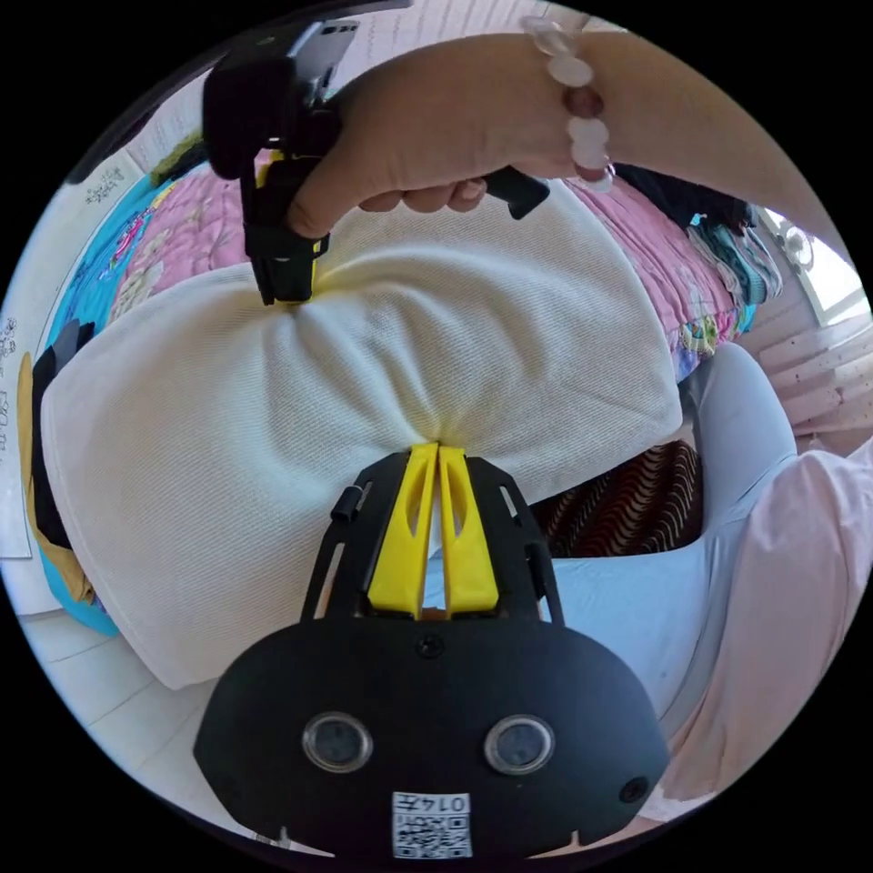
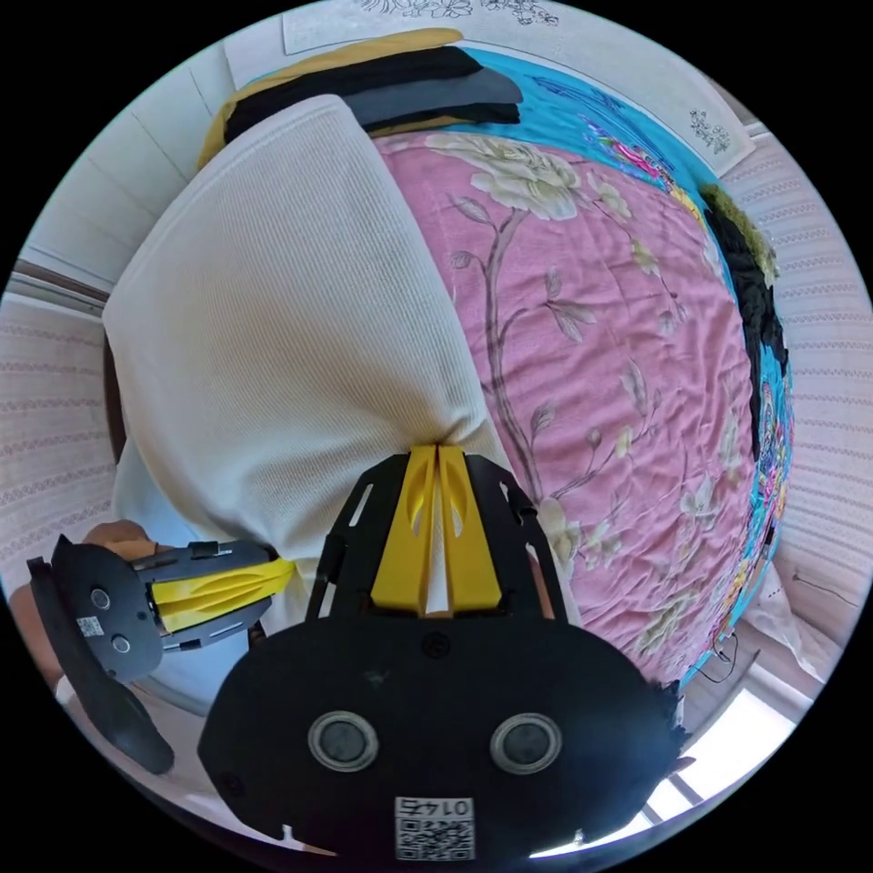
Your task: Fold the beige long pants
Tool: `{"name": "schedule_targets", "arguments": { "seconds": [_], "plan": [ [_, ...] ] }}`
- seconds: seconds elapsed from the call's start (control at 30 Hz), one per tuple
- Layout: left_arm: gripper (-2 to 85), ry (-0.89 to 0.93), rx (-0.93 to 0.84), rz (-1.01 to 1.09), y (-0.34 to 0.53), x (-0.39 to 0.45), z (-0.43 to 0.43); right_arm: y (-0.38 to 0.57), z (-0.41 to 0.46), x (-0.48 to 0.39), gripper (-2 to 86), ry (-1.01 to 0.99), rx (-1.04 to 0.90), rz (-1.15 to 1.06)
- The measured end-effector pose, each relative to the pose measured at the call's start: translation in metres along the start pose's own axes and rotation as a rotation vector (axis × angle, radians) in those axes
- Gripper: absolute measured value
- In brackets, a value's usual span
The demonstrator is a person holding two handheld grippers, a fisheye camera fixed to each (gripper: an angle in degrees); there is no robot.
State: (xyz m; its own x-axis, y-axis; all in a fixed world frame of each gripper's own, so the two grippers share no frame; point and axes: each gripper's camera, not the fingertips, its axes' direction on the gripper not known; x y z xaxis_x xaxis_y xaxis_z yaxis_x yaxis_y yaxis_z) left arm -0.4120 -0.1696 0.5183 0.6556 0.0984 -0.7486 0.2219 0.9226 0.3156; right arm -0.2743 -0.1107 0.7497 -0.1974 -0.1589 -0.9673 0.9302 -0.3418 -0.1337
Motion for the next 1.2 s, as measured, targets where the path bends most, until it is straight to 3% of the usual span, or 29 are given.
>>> {"name": "schedule_targets", "arguments": {
  "seconds": [0.1,0.2,0.23,0.33,0.47,0.63,0.77,0.87,0.97,1.07,1.2],
  "plan": [
    [-0.7,-0.108,0.011,0.059,-0.005,0.023,-0.002,0.031,-0.016,0.018,-0.8,-0.062,0.084,0.02],
    [0.7,-0.202,0.073,0.068,-0.003,0.045,-0.018,0.102,-0.051,0.063,-0.6,-0.213,0.331,0.177],
    [2.8,-0.21,0.123,0.063,-0.001,0.055,-0.029,0.144,-0.066,0.088,-0.3,-0.28,0.469,0.273],
    [8.3,-0.092,0.292,0.15,0.0,0.089,-0.055,0.251,-0.079,0.144,1.5,-0.402,0.639,0.504],
    [10.1,-0.022,0.411,0.175,-0.017,0.119,-0.068,0.351,-0.064,0.175,8.1,-0.498,0.586,0.664],
    [11.2,-0.021,0.463,0.089,-0.091,0.084,-0.08,0.439,-0.016,0.136,14.2,-0.709,0.461,0.716],
    [13.7,-0.033,0.448,0.142,-0.173,0.076,-0.081,0.448,0.011,0.113,16.2,-0.781,0.345,0.659],
    [13.5,0.044,0.34,0.154,-0.237,0.079,-0.058,0.455,0.027,0.122,13.8,-0.904,0.327,0.666],
    [9.0,-0.077,0.112,0.243,-0.277,0.092,-0.011,0.464,0.028,0.138,10.4,-0.919,0.286,0.657],
    [1.9,-0.043,0.032,0.289,-0.289,0.091,0.011,0.478,0.013,0.145,8.0,-0.935,0.336,0.606],
    [-0.4,0.002,-0.039,0.261,-0.312,0.084,0.009,0.512,-0.003,0.165,7.2,-1.077,0.471,0.574]
  ]
}}
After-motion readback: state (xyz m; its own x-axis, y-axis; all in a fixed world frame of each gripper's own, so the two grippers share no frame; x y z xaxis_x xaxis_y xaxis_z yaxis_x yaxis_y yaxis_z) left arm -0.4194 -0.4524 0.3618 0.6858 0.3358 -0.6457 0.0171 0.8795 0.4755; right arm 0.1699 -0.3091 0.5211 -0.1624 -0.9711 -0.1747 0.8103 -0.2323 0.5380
